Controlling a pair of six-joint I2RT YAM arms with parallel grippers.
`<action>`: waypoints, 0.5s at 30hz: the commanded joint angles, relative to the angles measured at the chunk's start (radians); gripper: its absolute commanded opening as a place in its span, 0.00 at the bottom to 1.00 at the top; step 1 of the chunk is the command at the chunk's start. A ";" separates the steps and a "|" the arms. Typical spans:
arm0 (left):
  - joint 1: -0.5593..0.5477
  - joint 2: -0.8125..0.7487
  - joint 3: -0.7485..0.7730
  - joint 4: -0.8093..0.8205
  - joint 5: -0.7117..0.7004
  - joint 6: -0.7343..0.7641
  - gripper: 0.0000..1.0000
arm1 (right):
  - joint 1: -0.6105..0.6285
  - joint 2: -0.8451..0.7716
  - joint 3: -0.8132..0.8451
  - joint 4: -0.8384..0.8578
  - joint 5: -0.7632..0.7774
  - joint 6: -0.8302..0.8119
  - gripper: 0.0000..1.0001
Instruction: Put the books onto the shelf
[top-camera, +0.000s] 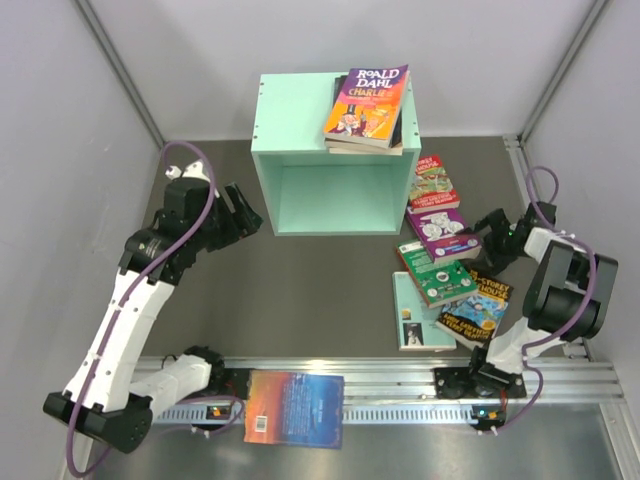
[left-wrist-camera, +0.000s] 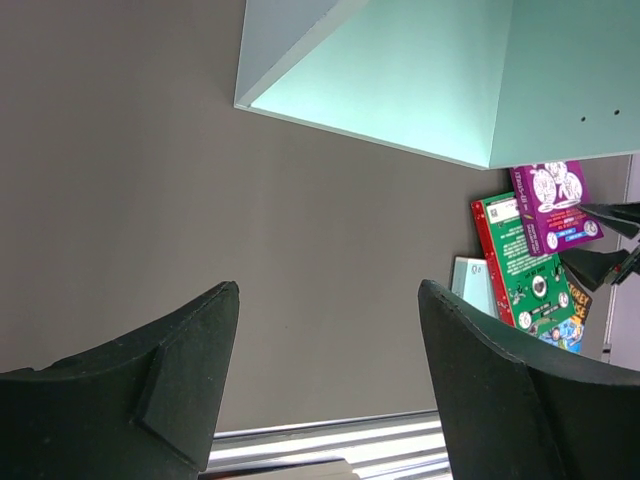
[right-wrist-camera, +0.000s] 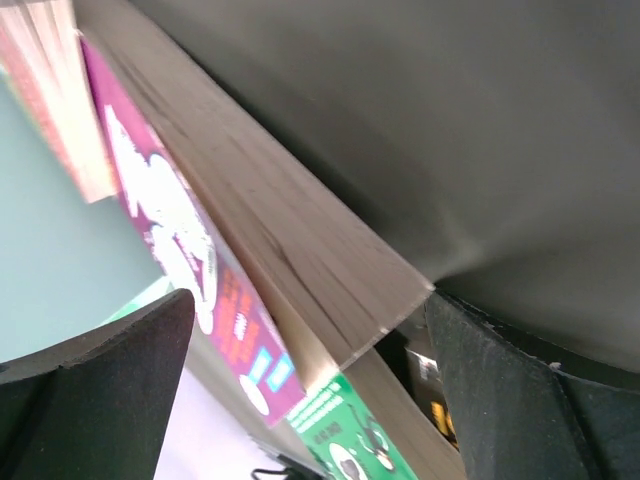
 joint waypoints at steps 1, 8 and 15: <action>0.000 -0.001 -0.002 0.006 0.008 0.017 0.77 | 0.018 0.021 -0.066 0.101 0.027 0.048 1.00; 0.000 -0.013 0.001 -0.013 0.000 0.027 0.77 | 0.045 -0.019 -0.115 0.222 0.084 0.099 0.94; 0.000 -0.041 -0.023 -0.016 0.001 0.024 0.77 | 0.086 -0.082 -0.164 0.335 0.182 0.107 0.50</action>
